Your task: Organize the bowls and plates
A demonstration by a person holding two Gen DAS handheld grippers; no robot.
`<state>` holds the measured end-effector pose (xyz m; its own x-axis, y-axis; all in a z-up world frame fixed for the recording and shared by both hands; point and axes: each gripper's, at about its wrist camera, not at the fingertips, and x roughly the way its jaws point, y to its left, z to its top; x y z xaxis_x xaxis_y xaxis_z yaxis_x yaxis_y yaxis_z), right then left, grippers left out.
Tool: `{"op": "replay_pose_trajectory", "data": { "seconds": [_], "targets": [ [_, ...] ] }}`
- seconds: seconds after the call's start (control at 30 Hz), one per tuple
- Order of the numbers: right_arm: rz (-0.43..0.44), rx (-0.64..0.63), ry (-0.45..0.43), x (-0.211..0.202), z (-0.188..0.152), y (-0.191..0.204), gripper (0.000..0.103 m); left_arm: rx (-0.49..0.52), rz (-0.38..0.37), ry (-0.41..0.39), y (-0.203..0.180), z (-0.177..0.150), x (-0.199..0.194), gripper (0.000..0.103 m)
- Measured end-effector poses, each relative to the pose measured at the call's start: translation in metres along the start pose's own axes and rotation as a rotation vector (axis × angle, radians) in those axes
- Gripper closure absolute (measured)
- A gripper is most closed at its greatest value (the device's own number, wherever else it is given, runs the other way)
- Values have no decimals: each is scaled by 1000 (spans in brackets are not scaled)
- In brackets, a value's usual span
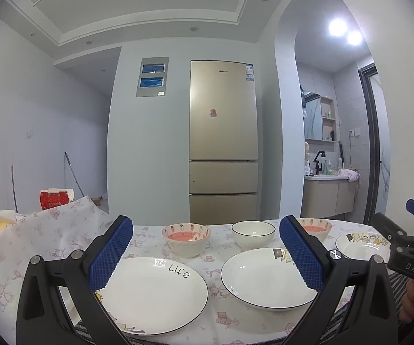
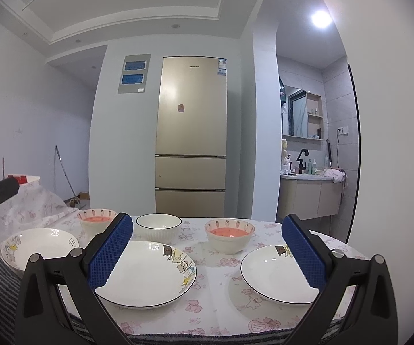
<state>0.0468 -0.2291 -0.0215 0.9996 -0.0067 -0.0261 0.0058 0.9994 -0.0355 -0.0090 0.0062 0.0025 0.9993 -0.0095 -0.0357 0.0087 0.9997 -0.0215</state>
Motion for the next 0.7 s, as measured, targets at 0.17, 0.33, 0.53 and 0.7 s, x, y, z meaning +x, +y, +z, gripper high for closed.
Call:
{"op": "replay_pose_trajectory", "data": {
  "seconds": [0.17,0.33,0.53,0.7],
  "targets": [
    [0,15,2,0,-2,-4,0,10,3,9,-1,0,0,0],
    [-3,27,10,0,-2,-6,0,31,5,4,-6,0,0,0],
    [-1,-6,11,0,-2,-1,0,7,8,29,-4,0,4,0],
    [-4,-75,-66,-15,1,12,0,-26,28,54,4,6,6,0]
  ]
}}
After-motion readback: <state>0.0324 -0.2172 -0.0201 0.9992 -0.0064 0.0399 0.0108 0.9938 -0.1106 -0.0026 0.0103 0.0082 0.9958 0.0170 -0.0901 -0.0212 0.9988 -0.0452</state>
